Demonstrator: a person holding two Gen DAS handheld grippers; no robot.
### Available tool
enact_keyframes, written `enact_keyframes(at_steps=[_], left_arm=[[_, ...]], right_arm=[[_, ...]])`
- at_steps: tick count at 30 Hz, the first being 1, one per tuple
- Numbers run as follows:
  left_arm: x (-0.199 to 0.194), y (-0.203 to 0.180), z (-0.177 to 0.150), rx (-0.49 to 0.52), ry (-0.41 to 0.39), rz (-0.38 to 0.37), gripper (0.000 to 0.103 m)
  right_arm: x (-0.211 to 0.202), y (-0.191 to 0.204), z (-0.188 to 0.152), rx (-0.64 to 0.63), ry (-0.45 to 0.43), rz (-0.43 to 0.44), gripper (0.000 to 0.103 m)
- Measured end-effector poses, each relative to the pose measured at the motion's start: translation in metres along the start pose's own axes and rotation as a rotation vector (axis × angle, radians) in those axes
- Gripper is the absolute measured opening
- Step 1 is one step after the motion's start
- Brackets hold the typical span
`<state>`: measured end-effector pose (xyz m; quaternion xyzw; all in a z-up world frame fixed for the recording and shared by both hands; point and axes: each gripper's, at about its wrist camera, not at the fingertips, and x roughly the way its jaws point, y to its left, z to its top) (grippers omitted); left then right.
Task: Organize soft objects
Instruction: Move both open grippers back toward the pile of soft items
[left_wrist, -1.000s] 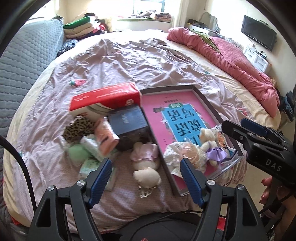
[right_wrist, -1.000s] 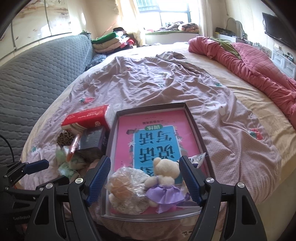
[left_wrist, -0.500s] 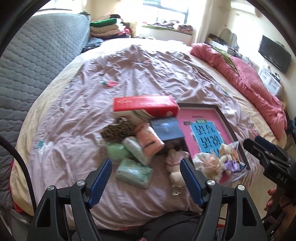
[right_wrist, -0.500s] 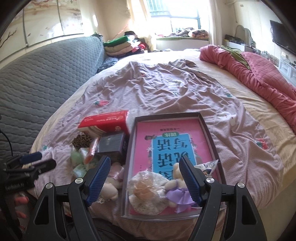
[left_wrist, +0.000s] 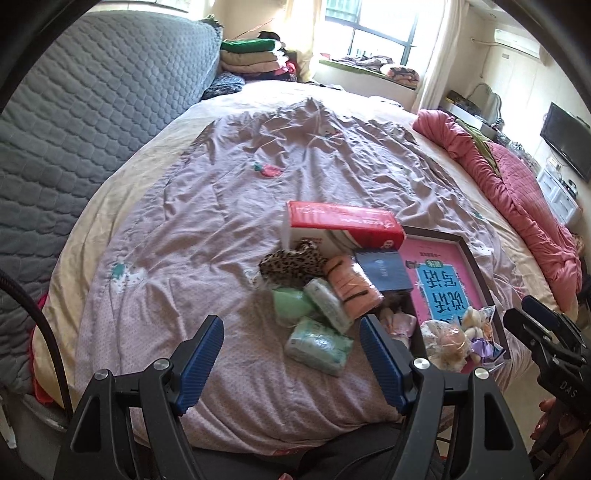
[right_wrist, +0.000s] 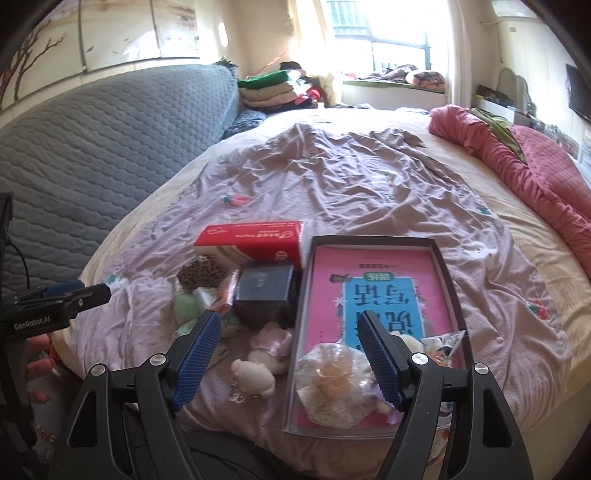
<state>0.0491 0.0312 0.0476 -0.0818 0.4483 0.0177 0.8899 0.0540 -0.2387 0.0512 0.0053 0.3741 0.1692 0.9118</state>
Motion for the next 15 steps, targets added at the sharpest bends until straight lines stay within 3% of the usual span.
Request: enact_keyframes(at_steps=[15], left_arm=[[0.019, 0.026, -0.016, -0.039, 0.041, 0.015, 0.075]], right_arm=[[0.03, 0.035, -0.016, -0.092, 0.101, 0.037, 0.078]])
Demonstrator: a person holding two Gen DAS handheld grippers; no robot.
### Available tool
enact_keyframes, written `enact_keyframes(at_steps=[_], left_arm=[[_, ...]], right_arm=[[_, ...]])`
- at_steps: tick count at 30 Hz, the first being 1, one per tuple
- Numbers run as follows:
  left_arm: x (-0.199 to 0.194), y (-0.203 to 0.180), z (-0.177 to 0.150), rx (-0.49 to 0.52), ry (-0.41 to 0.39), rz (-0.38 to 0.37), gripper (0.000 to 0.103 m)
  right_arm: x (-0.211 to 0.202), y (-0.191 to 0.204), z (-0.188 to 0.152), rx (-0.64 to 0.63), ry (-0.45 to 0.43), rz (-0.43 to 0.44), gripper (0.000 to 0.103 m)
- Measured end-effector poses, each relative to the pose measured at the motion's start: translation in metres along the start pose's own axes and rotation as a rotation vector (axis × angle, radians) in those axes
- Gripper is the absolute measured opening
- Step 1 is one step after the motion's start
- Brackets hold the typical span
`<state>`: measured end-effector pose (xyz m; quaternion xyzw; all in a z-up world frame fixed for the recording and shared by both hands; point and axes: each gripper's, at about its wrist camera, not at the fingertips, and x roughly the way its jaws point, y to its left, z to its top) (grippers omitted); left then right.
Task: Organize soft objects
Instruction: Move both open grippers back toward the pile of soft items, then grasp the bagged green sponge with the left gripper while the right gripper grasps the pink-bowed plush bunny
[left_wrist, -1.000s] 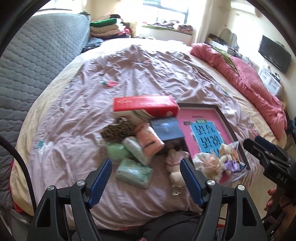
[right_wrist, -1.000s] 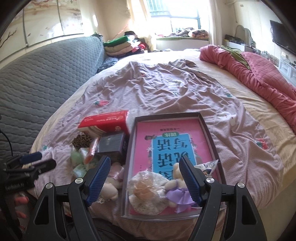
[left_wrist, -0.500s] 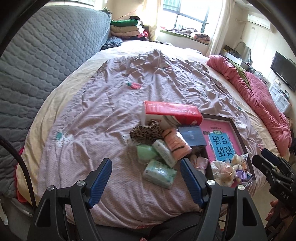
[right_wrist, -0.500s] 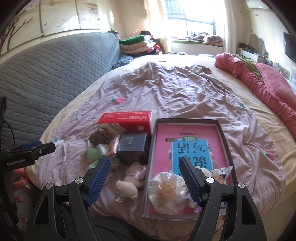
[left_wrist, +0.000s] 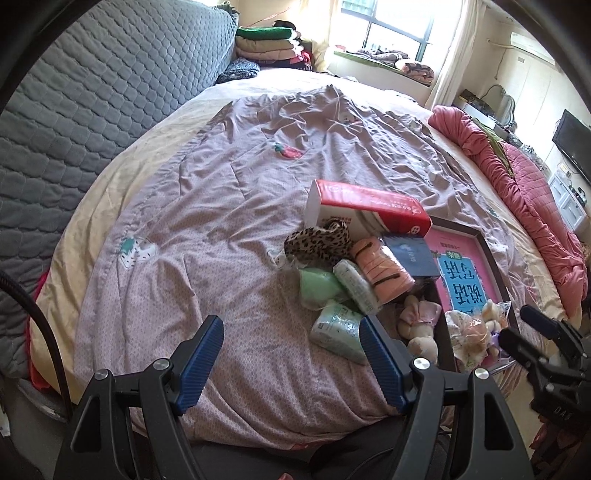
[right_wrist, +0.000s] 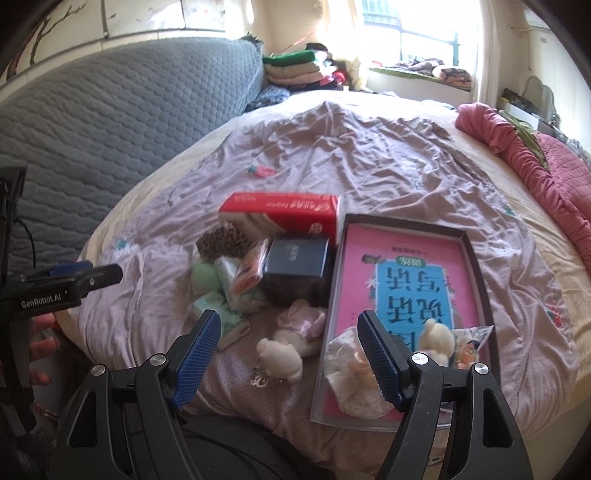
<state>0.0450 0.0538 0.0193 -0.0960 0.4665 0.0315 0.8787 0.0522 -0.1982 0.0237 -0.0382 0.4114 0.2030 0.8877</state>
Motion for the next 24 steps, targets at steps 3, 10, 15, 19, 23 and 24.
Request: enact_keyframes(at_steps=[3, 10, 15, 19, 23, 24], left_arm=[[0.005, 0.001, -0.003, -0.004, 0.009, -0.005, 0.075], [0.019, 0.002, -0.007, -0.011, 0.037, -0.018, 0.075], [0.03, 0.001, -0.009, -0.011, 0.056, -0.024, 0.075], [0.038, 0.002, -0.009, -0.007, 0.066, -0.031, 0.075], [0.047, 0.002, -0.008, -0.009, 0.077, -0.038, 0.075], [0.05, 0.002, -0.008, -0.008, 0.082, -0.037, 0.075]], right_arm=[[0.015, 0.01, -0.006, -0.041, 0.048, 0.001, 0.078], [0.043, 0.025, -0.022, -0.112, 0.128, 0.003, 0.078], [0.058, 0.031, -0.027, -0.141, 0.16, -0.011, 0.078], [0.071, 0.035, -0.03, -0.161, 0.178, -0.025, 0.078], [0.081, 0.04, -0.033, -0.184, 0.192, -0.038, 0.078], [0.084, 0.041, -0.033, -0.193, 0.194, -0.044, 0.078]])
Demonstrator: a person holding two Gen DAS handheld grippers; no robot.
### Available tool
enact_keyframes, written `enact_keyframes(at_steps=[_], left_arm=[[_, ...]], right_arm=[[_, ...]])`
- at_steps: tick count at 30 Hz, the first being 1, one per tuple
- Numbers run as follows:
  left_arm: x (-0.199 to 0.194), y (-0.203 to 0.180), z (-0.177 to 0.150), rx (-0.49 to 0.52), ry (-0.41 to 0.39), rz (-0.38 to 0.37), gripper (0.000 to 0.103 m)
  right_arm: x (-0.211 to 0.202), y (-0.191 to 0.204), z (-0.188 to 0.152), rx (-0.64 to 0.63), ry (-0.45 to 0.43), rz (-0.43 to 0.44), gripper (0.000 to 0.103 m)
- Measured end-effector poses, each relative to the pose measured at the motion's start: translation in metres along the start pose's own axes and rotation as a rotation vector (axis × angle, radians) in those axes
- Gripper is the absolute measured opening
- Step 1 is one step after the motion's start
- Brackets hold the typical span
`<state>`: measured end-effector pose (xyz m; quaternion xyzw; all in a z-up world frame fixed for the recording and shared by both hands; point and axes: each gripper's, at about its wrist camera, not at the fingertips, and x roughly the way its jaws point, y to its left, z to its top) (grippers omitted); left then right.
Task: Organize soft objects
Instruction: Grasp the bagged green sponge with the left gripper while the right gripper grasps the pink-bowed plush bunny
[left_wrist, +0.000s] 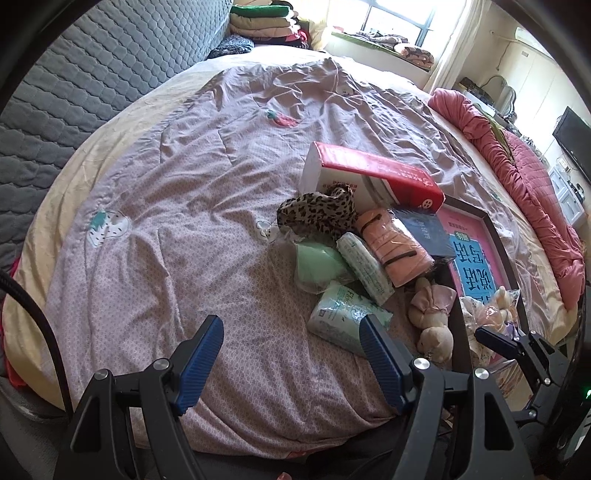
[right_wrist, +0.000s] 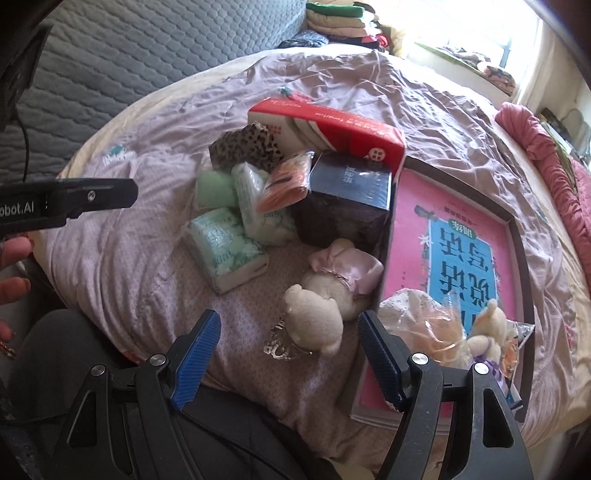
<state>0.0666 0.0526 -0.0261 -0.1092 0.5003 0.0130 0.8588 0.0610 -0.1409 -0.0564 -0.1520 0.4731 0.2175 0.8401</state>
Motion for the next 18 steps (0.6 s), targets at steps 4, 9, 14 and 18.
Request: enact_keyframes(at_steps=[4, 9, 14, 18], left_arm=[[0.01, -0.001, 0.002, -0.004, 0.015, -0.005, 0.075], [0.026, -0.003, 0.007, 0.005, 0.032, -0.003, 0.075], [0.045, -0.004, 0.014, 0.001, 0.055, -0.008, 0.075], [0.057, -0.005, 0.021, 0.004, 0.063, -0.006, 0.075]], right_arm=[[0.007, 0.003, 0.001, -0.02, 0.004, -0.01, 0.078], [0.017, 0.002, 0.001, -0.026, 0.018, -0.021, 0.078], [0.026, 0.003, 0.003, -0.045, 0.028, -0.035, 0.078], [0.034, 0.004, 0.003, -0.063, 0.037, -0.059, 0.078]])
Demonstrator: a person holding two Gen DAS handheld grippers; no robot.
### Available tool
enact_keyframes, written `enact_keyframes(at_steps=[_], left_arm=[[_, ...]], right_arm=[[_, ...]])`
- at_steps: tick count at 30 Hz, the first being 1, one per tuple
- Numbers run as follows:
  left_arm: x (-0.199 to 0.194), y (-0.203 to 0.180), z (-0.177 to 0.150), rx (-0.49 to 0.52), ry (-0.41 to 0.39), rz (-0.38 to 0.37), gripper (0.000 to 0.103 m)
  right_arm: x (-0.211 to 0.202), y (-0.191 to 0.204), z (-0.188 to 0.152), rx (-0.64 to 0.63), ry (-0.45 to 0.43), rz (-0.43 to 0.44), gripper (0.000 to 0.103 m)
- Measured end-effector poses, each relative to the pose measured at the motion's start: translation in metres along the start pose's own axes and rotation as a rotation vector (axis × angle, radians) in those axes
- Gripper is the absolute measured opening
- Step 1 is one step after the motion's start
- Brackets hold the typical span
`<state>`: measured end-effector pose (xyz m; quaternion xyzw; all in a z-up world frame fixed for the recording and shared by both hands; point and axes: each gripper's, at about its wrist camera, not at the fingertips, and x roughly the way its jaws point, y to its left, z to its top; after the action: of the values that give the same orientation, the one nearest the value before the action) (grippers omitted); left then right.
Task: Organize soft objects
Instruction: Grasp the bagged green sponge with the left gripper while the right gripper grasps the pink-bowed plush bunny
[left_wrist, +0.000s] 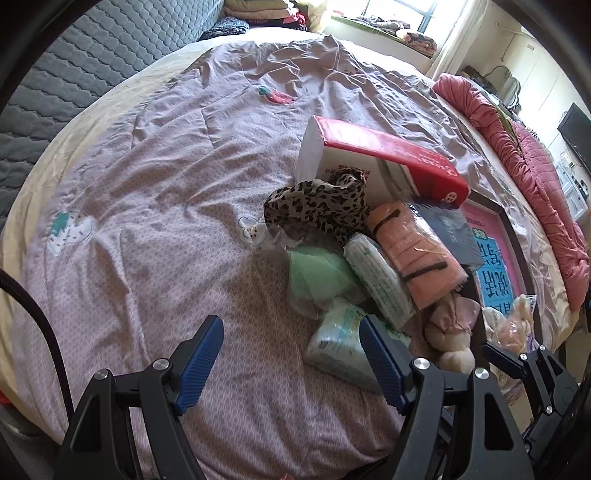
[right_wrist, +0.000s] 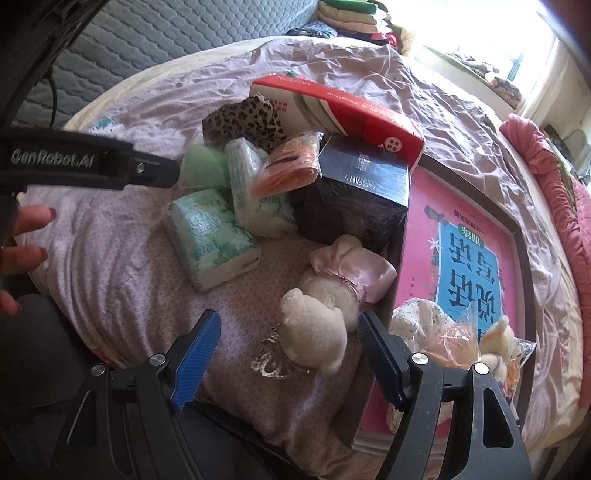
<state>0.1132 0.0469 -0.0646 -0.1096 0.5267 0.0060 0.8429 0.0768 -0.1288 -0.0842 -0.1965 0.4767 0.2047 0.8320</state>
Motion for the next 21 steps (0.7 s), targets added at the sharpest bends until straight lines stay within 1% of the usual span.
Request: enact_keyframes(at_steps=[5, 8, 10, 11, 13, 16, 21], left_arm=[[0.013, -0.002, 0.006, 0.001, 0.015, -0.008, 0.075], [0.02, -0.003, 0.009, 0.007, 0.024, -0.001, 0.075], [0.024, -0.003, 0.011, 0.009, 0.027, -0.002, 0.075], [0.026, -0.004, 0.012, 0.012, 0.029, 0.002, 0.075], [0.031, -0.005, 0.014, 0.018, 0.034, 0.01, 0.075], [0.038, -0.005, 0.017, 0.02, 0.042, 0.011, 0.075], [0.049, -0.006, 0.022, 0.015, 0.061, -0.001, 0.075]], right_arm=[[0.01, 0.001, 0.002, -0.03, 0.014, -0.034, 0.078], [0.017, 0.002, 0.002, -0.047, 0.024, -0.055, 0.073], [0.022, 0.002, 0.002, -0.053, 0.036, -0.06, 0.068], [0.024, 0.001, 0.002, -0.056, 0.039, -0.068, 0.068], [0.027, 0.0, 0.002, -0.066, 0.042, -0.08, 0.062], [0.032, -0.004, 0.003, -0.057, 0.046, -0.075, 0.056], [0.037, -0.009, 0.006, -0.051, 0.042, -0.063, 0.056]])
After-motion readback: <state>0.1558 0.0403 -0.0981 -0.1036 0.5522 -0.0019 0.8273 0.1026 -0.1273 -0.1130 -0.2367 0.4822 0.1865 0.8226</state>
